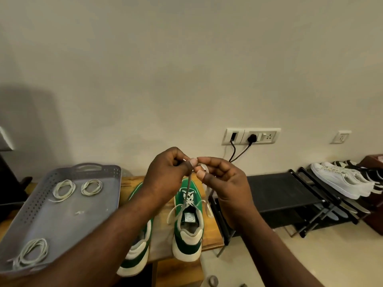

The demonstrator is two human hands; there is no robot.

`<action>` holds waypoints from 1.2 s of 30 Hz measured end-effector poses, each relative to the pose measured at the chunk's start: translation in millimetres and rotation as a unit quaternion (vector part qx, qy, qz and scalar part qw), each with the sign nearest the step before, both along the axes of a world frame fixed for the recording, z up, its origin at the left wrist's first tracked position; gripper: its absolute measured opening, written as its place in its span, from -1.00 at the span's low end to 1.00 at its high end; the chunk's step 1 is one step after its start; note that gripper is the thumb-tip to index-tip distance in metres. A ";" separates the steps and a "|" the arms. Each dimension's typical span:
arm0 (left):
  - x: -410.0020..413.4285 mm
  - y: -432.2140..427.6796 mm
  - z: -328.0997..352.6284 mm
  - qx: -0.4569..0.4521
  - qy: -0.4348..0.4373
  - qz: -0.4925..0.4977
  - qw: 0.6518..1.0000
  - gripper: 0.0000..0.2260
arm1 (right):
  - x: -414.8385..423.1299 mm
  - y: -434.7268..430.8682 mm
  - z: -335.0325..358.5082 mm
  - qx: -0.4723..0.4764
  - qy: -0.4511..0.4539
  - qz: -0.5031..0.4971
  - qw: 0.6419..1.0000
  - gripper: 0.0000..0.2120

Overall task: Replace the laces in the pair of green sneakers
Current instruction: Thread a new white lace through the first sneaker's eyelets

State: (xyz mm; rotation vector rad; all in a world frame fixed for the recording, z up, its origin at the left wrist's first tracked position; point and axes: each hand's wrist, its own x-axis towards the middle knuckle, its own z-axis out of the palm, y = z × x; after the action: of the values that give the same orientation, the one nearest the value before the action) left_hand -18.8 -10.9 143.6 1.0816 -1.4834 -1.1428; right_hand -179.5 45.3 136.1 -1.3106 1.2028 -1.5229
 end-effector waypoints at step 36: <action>19.1 -23.0 -116.7 -0.091 -0.586 -0.054 0.803 -0.59 | -76.8 -29.9 -158.2 0.212 0.106 -0.196 0.952 -0.87</action>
State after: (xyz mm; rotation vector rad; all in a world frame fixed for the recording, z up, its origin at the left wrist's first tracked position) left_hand 0.3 -33.9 26.8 1.6946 -2.5418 -0.2636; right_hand -256.3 15.4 -22.1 -0.9986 1.8982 -1.2976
